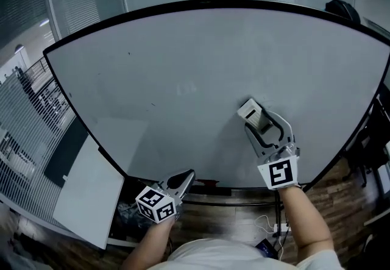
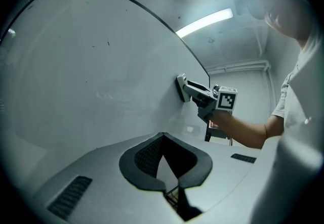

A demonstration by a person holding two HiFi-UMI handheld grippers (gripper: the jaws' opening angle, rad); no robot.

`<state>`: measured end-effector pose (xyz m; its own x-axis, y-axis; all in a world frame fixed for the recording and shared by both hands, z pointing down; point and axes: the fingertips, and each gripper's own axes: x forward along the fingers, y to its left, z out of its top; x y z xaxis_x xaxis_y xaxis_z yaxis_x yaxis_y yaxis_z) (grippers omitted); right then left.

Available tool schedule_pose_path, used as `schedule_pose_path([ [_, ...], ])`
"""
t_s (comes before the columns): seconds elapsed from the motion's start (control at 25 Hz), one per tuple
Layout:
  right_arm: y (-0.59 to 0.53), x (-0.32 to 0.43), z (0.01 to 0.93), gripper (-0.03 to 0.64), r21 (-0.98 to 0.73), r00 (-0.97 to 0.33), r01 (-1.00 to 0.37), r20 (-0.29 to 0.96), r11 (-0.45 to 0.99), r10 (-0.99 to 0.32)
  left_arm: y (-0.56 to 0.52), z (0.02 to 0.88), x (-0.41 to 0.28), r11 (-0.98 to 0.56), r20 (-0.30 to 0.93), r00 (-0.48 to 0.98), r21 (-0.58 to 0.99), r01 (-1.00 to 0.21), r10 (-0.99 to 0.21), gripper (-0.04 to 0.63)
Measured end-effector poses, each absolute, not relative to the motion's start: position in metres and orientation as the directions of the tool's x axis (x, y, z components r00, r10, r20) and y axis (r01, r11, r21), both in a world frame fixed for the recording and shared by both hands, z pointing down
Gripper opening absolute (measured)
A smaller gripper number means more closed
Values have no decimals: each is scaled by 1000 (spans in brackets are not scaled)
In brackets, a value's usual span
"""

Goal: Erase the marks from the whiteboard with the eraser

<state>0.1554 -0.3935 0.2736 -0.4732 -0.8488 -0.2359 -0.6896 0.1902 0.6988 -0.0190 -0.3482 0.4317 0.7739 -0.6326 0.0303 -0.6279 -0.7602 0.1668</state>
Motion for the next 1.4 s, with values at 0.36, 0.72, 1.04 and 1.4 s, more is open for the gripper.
schedule_pose_path([
  [0.36,-392,140,280,235,715,-526,-661,-227,227,-819,-344,435,-30,-749,30,763,167,-641,-646,6],
  [0.72,-381,201,124,235,558,-419,-822,-455,115,-786,-351,433,-46,-747,16,759,165,-644,-651,6],
  [1.04,-378,231,37,236,539,-290,-840,-542,-62,-789,-370,421,-69,-747,-5,755,152,-647,-655,6],
  [1.4,-389,167,75,236,544,-317,-838,-540,-36,-780,-384,398,-78,-789,-30,791,114,-604,-611,6],
])
